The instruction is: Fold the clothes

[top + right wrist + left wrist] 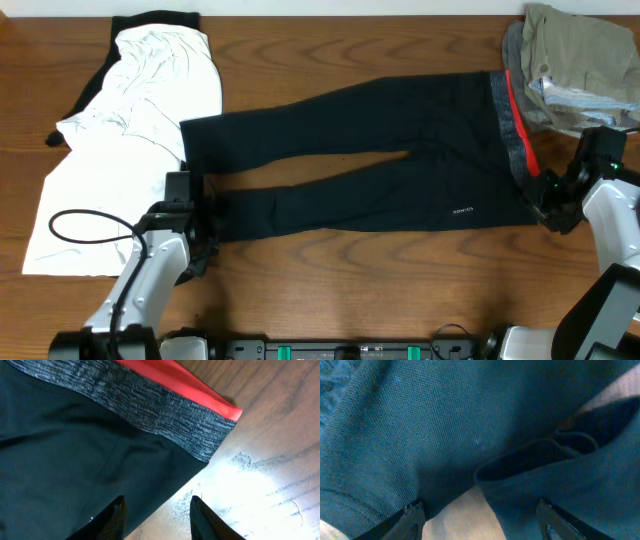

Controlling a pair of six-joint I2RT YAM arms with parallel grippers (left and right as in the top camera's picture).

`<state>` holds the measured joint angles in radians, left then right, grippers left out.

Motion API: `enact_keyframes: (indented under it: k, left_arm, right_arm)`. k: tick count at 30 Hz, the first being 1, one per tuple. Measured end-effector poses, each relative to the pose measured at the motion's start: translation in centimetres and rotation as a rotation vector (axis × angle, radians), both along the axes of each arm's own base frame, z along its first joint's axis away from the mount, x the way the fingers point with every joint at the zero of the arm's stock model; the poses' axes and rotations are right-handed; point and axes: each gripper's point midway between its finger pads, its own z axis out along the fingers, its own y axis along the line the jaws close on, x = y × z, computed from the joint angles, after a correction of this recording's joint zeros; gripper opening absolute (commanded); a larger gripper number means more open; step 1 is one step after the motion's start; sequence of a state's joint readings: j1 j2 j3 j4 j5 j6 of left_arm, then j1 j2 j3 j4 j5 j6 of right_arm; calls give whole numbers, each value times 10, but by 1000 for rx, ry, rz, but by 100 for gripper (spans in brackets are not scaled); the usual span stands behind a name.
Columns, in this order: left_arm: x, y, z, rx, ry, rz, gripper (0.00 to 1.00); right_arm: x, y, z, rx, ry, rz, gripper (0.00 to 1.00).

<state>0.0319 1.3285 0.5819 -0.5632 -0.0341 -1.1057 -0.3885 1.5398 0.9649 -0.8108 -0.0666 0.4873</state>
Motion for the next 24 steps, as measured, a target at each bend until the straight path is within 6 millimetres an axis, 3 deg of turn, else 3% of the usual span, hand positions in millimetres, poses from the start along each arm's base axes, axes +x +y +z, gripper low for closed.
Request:
enact_keyframes:
  k: [9,15,24]
  left_arm:
    - [9,2,-10,-1,-2,71,71]
    - [38,9,-6,34,-89,82,65]
    - [49,5,-6,-1,-128,74,65]
  right_arm:
    - [4,-2,1,-7,-16,-3,41]
    - [6,-2,1,-10,-25,-3,41]
    - [7,-3,1,-11,-28,-3,42]
